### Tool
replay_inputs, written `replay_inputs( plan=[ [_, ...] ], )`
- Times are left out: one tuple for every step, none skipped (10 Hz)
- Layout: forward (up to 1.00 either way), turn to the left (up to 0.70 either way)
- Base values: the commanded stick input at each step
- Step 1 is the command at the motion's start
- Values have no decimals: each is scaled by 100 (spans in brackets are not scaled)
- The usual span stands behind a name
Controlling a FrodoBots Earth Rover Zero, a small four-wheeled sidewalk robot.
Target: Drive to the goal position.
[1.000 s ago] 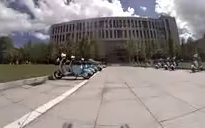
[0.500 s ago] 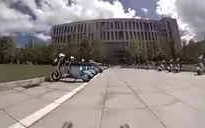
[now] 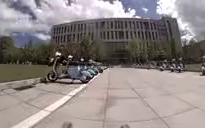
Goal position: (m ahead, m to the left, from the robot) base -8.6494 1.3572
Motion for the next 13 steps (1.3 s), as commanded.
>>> replay_inputs(
  plan=[
    [70, 0],
    [70, 0],
    [70, -18],
    [70, -35],
    [70, -35],
    [70, -29],
    [70, -24],
    [70, -19],
    [70, 0],
    [70, 0],
    [70, 0],
    [70, 0],
    [70, 0]
  ],
)
